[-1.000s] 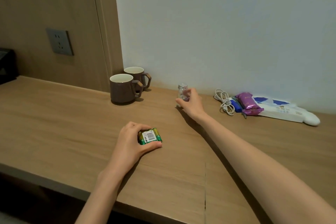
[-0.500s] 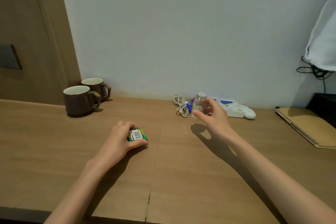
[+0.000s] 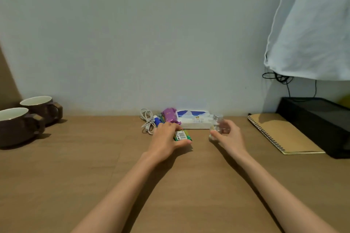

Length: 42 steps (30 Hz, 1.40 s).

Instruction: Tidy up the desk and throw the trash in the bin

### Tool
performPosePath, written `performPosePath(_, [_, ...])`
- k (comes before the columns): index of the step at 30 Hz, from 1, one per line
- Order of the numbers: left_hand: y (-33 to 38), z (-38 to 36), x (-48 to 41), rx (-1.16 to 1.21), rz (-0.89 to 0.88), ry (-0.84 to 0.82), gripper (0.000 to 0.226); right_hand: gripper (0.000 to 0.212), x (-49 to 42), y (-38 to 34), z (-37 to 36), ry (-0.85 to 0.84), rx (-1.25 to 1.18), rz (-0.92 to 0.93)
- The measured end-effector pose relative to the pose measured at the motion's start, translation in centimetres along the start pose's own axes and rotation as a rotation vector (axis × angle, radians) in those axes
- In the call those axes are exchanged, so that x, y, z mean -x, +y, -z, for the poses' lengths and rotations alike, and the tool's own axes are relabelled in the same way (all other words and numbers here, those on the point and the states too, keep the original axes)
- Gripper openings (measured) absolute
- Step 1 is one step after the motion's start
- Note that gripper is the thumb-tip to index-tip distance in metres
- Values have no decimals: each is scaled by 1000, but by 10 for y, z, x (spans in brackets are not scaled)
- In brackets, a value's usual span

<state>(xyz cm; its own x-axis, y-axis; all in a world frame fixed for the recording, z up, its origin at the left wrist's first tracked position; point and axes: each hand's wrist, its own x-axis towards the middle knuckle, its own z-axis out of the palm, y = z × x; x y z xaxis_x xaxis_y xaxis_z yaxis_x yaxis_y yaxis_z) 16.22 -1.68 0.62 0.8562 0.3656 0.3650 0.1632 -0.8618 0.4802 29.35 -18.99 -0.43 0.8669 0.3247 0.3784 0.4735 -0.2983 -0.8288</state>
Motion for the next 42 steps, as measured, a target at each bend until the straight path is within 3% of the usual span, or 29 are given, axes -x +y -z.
performPosePath(12, [2, -50, -42, -152, -103, -4, 62, 40, -20, 23, -20, -11, -37, 88])
performPosePath(17, [-3, -44, -46, -135, -167, 18, 45, 40, -23, 23, -25, -32, -47, 128])
performPosePath(28, [-17, -41, -44, -58, -136, 56, 29, 22, -27, 20, -36, -38, -70, 74])
performPosePath(42, [-6, -31, -25, -131, -148, 50, 29, 26, -16, 17, -32, -62, -22, 31])
